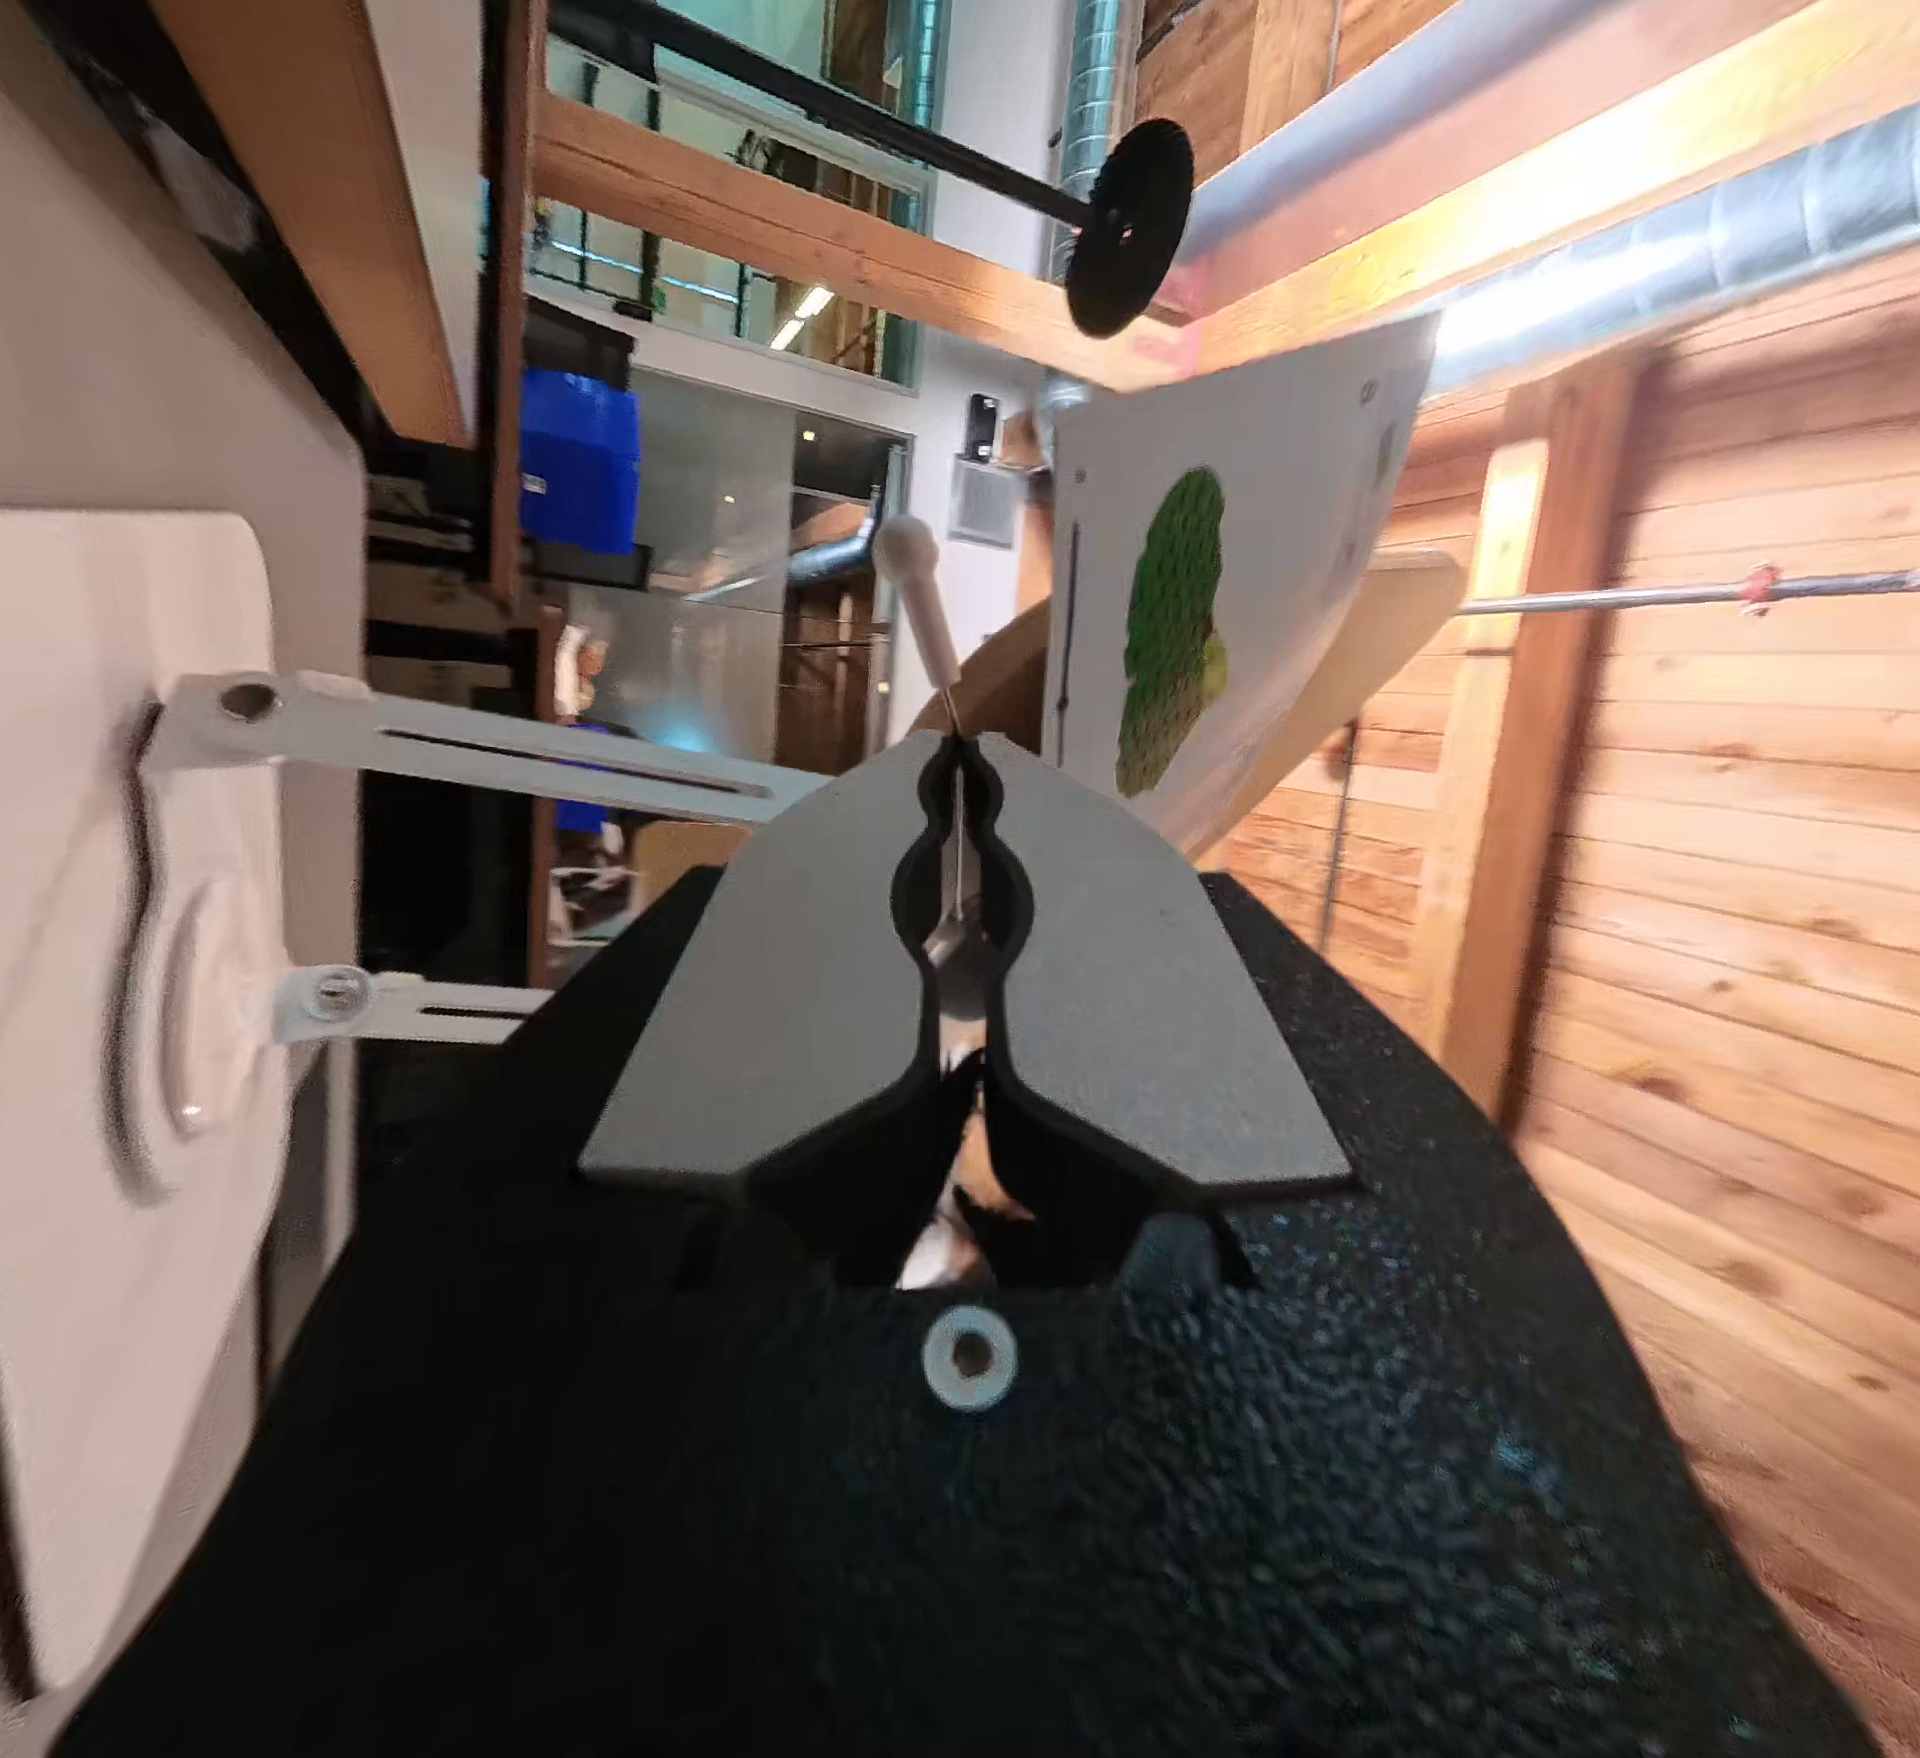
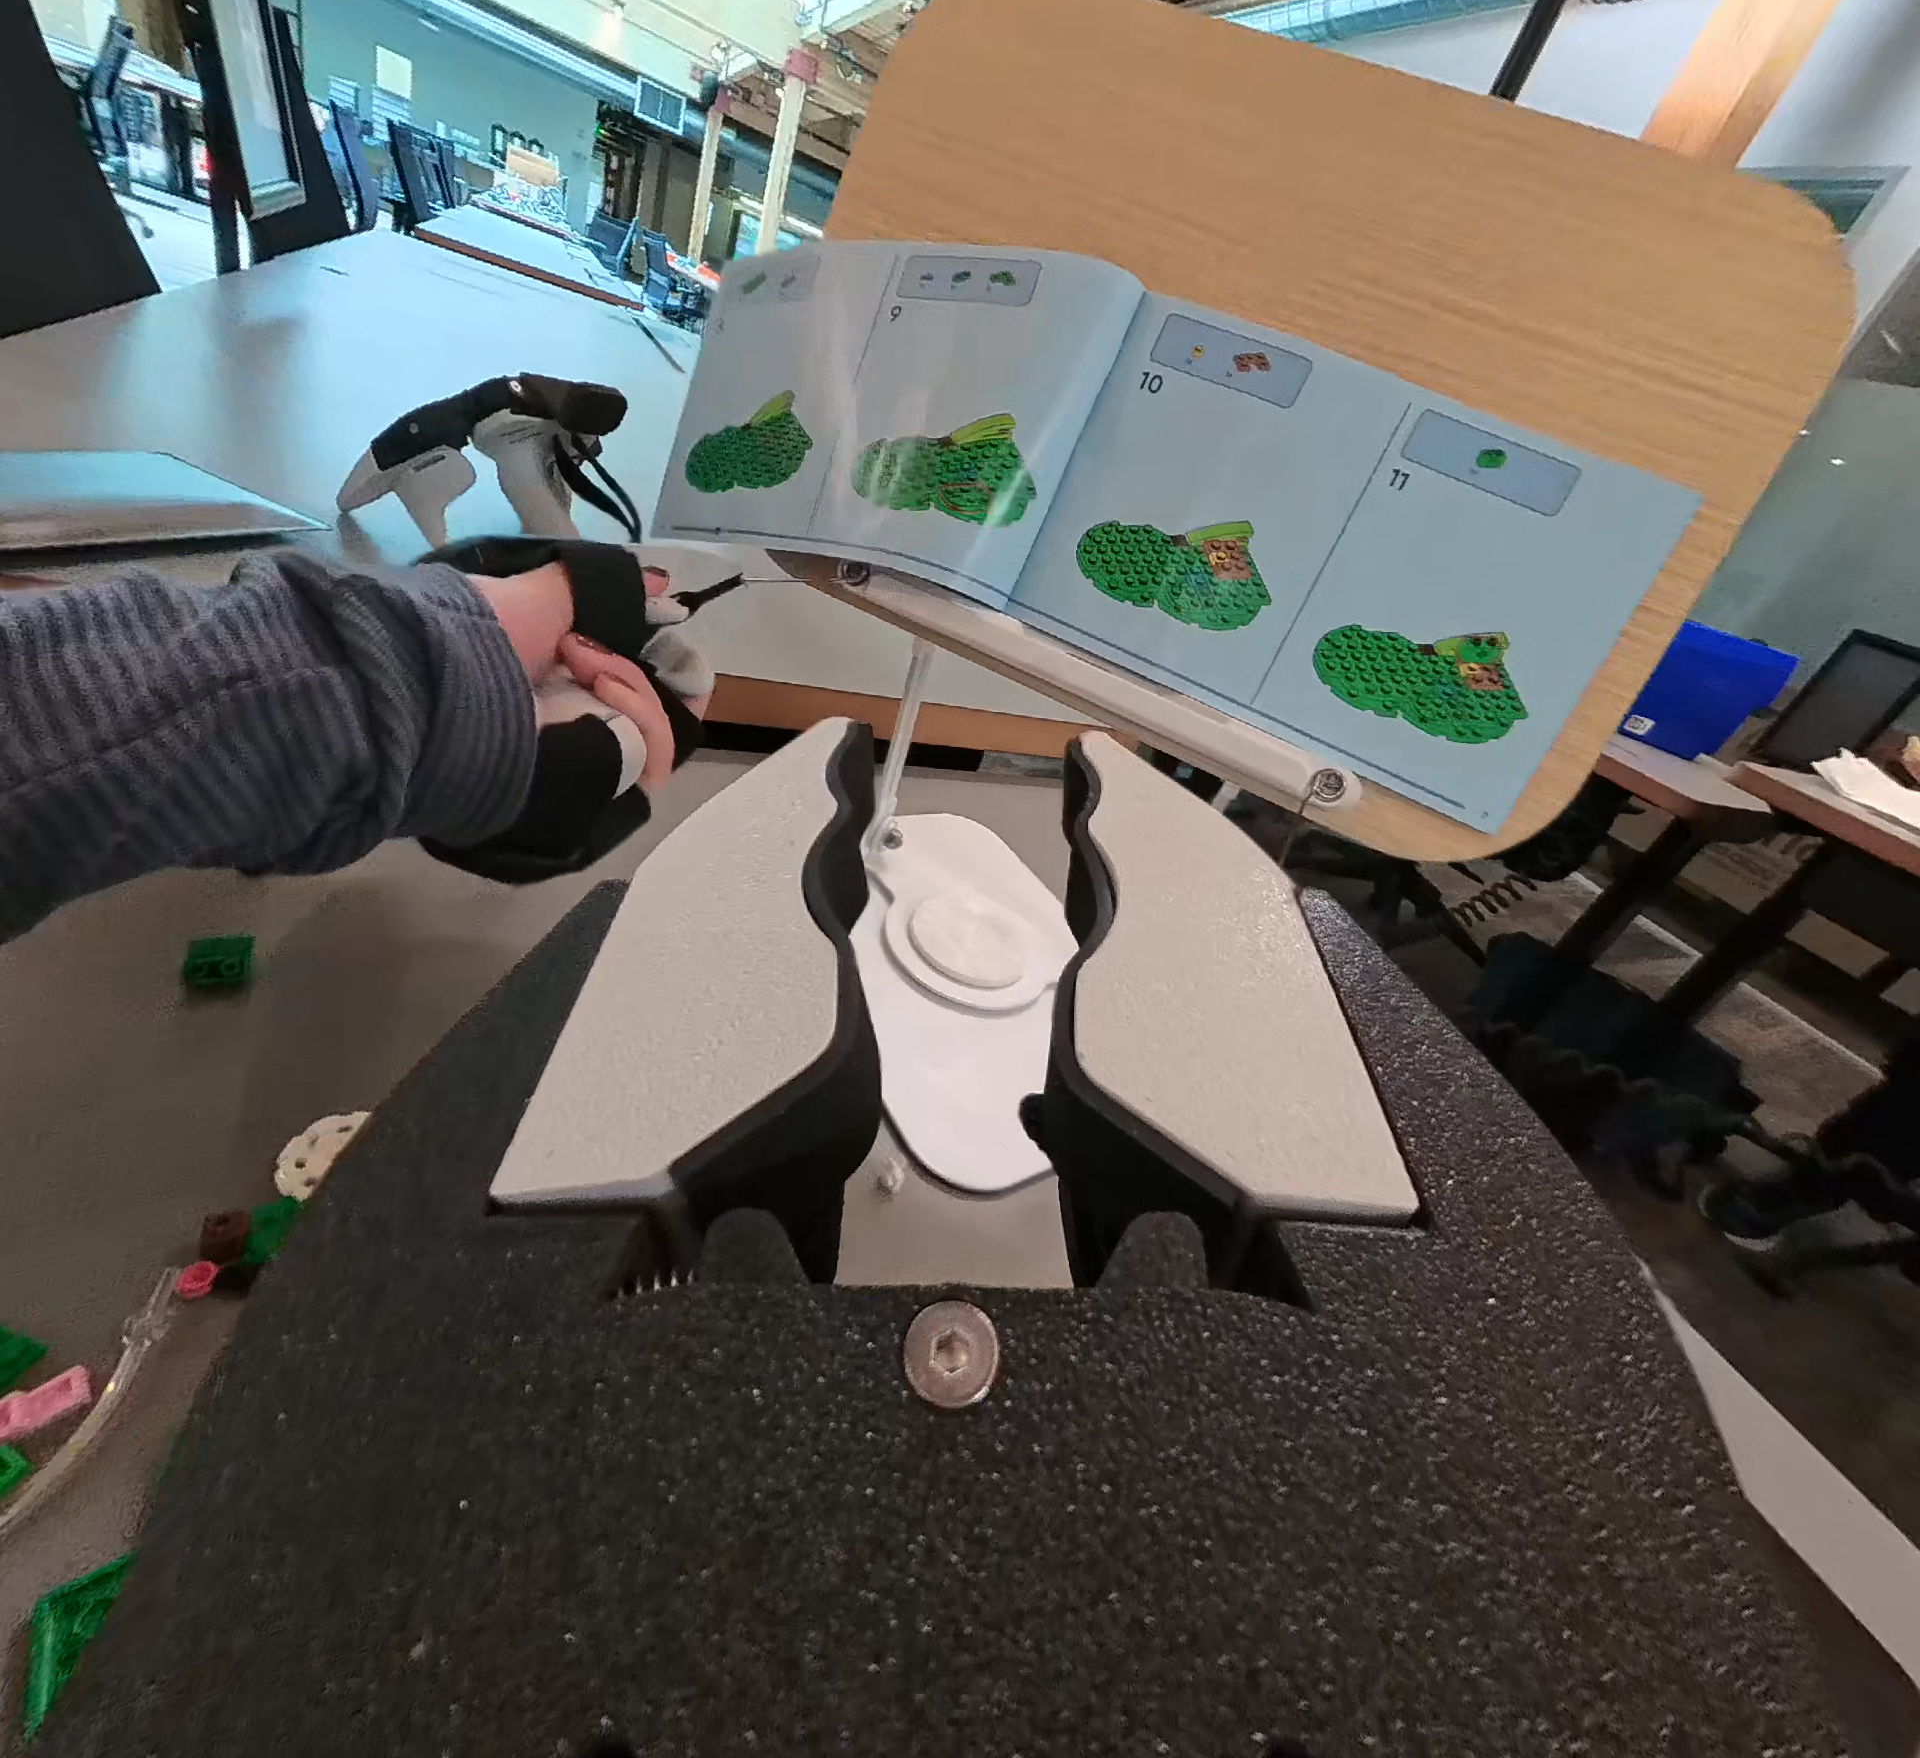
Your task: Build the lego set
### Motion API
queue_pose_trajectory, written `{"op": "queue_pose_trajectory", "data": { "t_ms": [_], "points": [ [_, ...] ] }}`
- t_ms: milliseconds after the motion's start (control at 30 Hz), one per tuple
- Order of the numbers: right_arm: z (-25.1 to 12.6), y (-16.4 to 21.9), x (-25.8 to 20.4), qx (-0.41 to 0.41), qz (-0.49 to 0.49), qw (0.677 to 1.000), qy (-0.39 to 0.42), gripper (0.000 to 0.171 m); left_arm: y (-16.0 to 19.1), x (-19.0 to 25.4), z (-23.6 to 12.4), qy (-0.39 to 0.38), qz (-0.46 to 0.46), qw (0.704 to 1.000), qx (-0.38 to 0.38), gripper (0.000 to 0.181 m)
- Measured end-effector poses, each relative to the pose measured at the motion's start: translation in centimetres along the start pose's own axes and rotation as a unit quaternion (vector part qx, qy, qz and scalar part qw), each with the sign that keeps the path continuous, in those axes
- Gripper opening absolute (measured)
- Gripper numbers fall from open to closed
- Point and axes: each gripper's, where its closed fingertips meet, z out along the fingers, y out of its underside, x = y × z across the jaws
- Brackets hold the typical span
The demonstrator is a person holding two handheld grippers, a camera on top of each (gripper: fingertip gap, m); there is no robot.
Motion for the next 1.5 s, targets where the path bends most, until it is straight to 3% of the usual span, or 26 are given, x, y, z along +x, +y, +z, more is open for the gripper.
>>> {"op": "queue_pose_trajectory", "data": {
  "t_ms": [67, 200, 267, 333, 433, 533, 633, 800, 867, 1100, 1233, 1367, 1433, 1500],
  "points": [
    [0.3, 0.1, 0.0, 0.000, 0.009, 1.000, -0.002, 0.035, 0.1, -0.1, -0.2, 0.012, -0.019, 1.000, -0.002, 0.010],
    [0.7, 0.5, 0.6, -0.002, 0.033, 0.999, 0.002, 0.037, 0.4, -1.0, -1.7, -0.029, 0.010, 0.999, -0.021, 0.067],
    [0.7, 0.9, 1.8, 0.000, 0.042, 0.999, 0.017, 0.037, -0.1, -0.6, -3.8, -0.050, 0.099, 0.994, -0.013, 0.068],
    [0.5, 1.4, 3.7, 0.004, 0.056, 0.997, 0.044, 0.036, -0.9, 0.8, -5.8, -0.065, 0.236, 0.970, -0.007, 0.063],
    [0.5, 2.1, 7.1, 0.015, 0.084, 0.992, 0.095, 0.036, -0.4, 4.2, -7.1, -0.050, 0.429, 0.901, -0.029, 0.053],
    [1.3, 2.8, 9.5, 0.024, 0.114, 0.986, 0.119, 0.036, 2.0, 6.8, -6.4, -0.017, 0.567, 0.820, -0.078, 0.045],
    [2.5, 3.1, 11.3, 0.041, 0.134, 0.981, 0.131, 0.036, 4.3, 8.2, -4.6, 0.009, 0.651, 0.750, -0.116, 0.042],
    [4.8, 3.8, 13.5, 0.064, 0.153, 0.975, 0.148, 0.036, 9.4, 7.1, -1.0, 0.062, 0.726, 0.650, -0.216, 0.012],
    [5.8, 4.4, 13.9, 0.067, 0.152, 0.975, 0.147, 0.036, 12.4, 5.8, -0.2, 0.088, 0.753, 0.593, -0.269, 0.000],
    [8.4, 6.4, 15.8, 0.091, 0.194, 0.965, 0.154, 0.038, 19.2, 1.8, 3.7, 0.103, 0.862, 0.388, -0.309, 0.000],
    [9.7, 7.0, 15.6, 0.092, 0.186, 0.971, 0.122, 0.044, 19.8, 1.7, 6.6, 0.096, 0.885, 0.323, -0.321, 0.000],
    [9.8, 6.4, 16.0, 0.120, 0.197, 0.966, 0.114, 0.045, 19.4, 2.9, 9.2, 0.090, 0.918, 0.220, -0.317, 0.039],
    [9.8, 6.3, 16.1, 0.125, 0.195, 0.966, 0.119, 0.045, 20.0, 3.3, 10.1, 0.108, 0.929, 0.167, -0.311, 0.049],
    [9.9, 6.1, 16.0, 0.125, 0.185, 0.967, 0.125, 0.045, 21.0, 3.5, 10.4, 0.135, 0.928, 0.136, -0.319, 0.055]
  ]
}}
